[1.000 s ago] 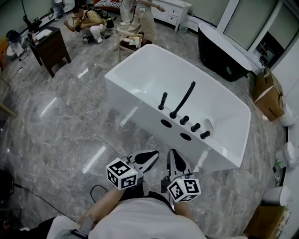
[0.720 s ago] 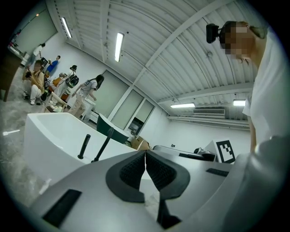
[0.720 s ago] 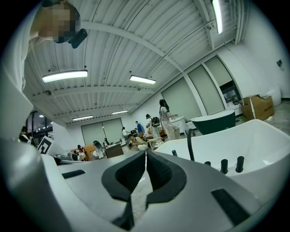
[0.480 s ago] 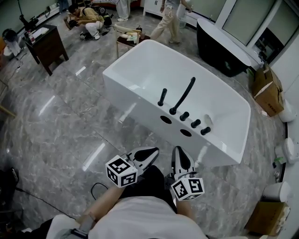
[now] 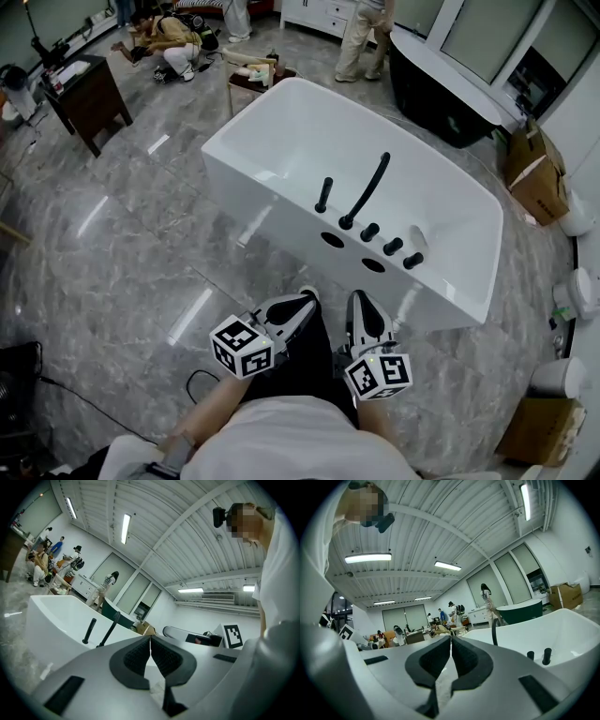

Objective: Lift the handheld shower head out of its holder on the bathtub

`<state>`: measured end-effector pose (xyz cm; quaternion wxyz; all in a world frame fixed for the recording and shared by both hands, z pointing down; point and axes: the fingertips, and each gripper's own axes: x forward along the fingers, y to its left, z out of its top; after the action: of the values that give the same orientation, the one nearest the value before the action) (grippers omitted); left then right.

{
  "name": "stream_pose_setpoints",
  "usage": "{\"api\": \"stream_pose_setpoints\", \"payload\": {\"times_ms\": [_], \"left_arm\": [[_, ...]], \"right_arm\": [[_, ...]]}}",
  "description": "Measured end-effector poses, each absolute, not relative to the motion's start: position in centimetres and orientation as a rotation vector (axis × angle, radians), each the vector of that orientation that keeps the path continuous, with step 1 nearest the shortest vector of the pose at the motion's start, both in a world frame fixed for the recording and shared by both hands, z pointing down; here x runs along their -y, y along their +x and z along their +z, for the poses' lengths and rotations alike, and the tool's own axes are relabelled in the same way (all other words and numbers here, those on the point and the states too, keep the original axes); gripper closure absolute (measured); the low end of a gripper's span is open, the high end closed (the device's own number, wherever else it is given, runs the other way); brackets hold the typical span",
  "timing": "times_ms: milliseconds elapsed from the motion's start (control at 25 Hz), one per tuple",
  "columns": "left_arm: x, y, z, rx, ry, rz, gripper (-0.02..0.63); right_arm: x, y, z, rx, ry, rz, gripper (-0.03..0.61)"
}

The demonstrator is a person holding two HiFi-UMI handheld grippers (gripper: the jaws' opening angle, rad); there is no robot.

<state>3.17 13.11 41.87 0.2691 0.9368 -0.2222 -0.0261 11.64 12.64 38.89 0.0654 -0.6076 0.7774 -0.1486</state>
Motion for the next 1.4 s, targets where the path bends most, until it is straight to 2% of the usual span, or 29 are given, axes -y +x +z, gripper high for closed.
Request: {"api": "stream_pose_setpoints", "payload": {"times_ms": [1400], "left_arm": [[4.9,10.5,42.1,0.623,2.494,-0.062,0.601]], "right_arm": [[6.2,17.8,38.0,-2.411,-1.749,-0.461,0.560]]}}
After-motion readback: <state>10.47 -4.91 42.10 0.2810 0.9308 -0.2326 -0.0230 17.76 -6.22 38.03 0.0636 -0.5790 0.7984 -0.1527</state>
